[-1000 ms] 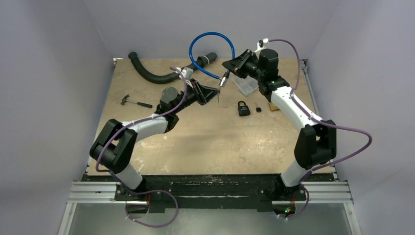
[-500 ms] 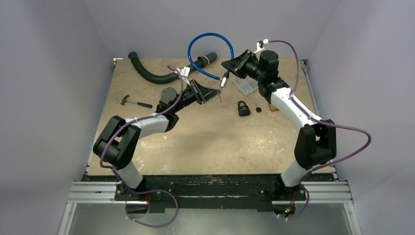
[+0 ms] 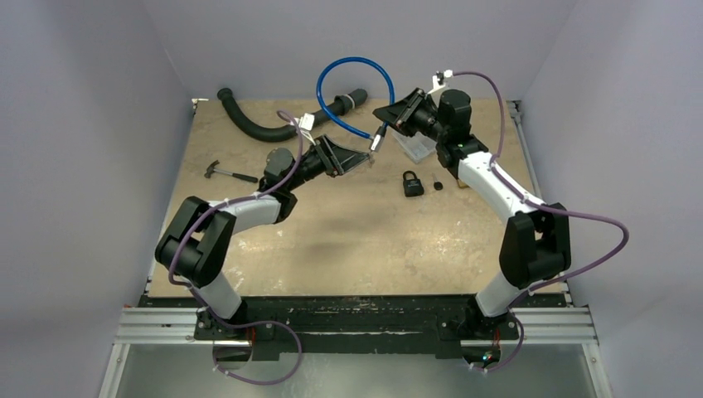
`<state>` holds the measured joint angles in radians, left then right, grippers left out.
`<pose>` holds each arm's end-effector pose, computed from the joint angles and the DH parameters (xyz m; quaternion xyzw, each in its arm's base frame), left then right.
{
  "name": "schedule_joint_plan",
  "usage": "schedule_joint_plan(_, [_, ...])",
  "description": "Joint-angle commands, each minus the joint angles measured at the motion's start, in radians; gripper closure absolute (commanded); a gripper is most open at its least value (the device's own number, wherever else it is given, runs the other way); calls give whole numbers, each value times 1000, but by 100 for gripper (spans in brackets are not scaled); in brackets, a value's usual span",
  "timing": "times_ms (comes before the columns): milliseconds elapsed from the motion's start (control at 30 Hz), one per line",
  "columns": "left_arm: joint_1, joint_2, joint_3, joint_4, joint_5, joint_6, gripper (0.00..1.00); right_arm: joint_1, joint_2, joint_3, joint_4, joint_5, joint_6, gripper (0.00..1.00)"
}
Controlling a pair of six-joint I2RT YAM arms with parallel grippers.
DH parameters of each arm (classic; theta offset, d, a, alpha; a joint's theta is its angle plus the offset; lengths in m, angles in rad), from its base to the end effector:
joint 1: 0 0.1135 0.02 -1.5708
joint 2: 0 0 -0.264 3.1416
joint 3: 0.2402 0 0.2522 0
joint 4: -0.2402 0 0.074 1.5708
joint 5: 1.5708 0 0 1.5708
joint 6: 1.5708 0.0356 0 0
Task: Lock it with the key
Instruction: Lock the lock.
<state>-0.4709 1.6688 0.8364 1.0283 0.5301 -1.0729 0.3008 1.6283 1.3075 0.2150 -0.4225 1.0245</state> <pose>0.3107 -0.1784 0.2558 0.0118 0.6449 -0.6394 0.4185 0.3705 0.1302 0.3455 0.1262 0.7295 0.5252 0.4196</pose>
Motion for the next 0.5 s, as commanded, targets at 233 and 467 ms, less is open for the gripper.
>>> schedule_joint_plan(233, [17, -118, -43, 58, 62, 112, 35, -7, -88, 2, 90, -23, 20, 100])
schedule_joint_plan(467, [-5, -74, 12, 74, 58, 83, 44, -5, -92, -3, 103, -43, 20, 100])
